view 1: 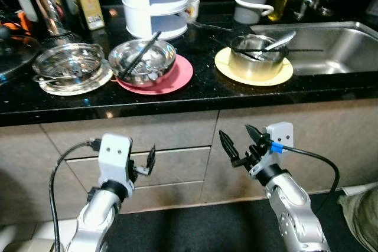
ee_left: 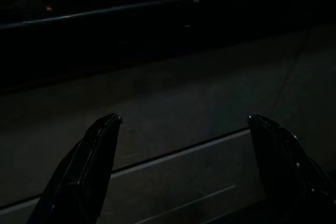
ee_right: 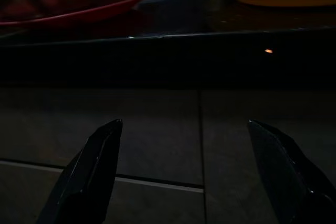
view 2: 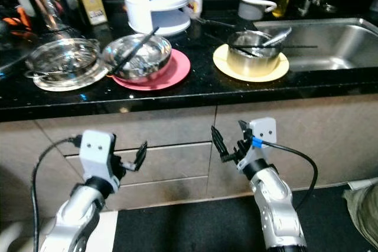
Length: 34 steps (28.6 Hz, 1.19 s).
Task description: Kitchen organization
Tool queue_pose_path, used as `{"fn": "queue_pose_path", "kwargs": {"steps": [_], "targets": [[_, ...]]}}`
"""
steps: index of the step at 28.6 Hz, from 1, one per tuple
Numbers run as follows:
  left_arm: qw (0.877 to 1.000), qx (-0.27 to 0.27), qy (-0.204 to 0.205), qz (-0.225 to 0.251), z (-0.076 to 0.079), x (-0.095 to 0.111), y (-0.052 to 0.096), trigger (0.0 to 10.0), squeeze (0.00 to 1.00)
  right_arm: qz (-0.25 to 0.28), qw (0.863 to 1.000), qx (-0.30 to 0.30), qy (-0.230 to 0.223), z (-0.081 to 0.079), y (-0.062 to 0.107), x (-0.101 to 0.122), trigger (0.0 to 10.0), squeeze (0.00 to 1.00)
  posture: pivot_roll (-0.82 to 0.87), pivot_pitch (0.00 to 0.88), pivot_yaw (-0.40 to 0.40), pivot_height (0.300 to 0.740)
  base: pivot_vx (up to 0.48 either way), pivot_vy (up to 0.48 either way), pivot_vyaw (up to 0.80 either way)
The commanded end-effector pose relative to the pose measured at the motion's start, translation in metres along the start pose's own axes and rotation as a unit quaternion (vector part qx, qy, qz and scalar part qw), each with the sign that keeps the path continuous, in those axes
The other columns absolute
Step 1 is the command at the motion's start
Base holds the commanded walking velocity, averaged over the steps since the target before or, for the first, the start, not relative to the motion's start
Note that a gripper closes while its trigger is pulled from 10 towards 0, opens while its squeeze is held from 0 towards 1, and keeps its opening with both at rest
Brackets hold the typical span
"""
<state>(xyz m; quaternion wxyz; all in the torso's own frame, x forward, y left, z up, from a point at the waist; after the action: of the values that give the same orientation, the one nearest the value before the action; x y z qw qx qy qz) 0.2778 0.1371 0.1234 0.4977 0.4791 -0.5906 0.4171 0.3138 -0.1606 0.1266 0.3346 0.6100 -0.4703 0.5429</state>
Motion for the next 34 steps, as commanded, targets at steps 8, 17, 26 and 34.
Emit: {"fn": "queue_pose_path", "kwargs": {"steps": [8, 17, 26, 34], "targets": [[1.0, -0.002, 0.005, -0.017, 0.001, -0.0082, 0.0009, 10.0, 0.0, 0.001, 1.0, -0.009, 0.0, 0.0052, -0.0031, -0.0001, 10.0, 0.0, 0.01, 0.059, -0.031, 0.74, 0.0, -0.114, 0.0], [1.0, -0.011, 0.006, -0.017, 0.0023, -0.0093, -0.0021, 10.0, 0.0, -0.002, 1.0, 0.001, 0.0, 0.0029, -0.0063, -0.001, 10.0, 0.0, 0.01, 0.054, -0.03, 0.74, 0.0, -0.364, 0.0], [1.0, -0.021, 0.005, -0.017, 0.0049, -0.0108, -0.0044, 10.0, 0.0, -0.015, 1.0, 0.019, 0.02, -0.0013, -0.0074, -0.006, 10.0, 0.0, 0.01, 0.038, -0.027, 0.74, 0.0, -0.366, 0.36], [0.999, -0.034, 0.014, -0.008, 0.0075, -0.0093, -0.006, 10.0, 0.0, -0.014, 1.0, 0.014, 0.011, 0.0005, -0.0084, -0.0067, 10.0, 0.0, 0.01, 0.028, -0.029, 0.74, 0.0, -0.033, 0.2]]}}
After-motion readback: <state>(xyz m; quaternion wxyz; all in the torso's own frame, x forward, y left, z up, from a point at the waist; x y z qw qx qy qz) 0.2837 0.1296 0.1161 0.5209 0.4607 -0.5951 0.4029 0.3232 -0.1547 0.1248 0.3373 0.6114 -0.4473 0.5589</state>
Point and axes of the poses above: a point about 5 cm out from each wrist's last joint towards the gripper, its own y axis pointing back from the gripper into the wrist, its own x axis along the axis of the wrist's last joint, z = x × y, the point moved 3 cm from there along -y, pointing out of the wrist towards the gripper, and after that the axes turned 7 degrees about -y, right-handed, at the moved point
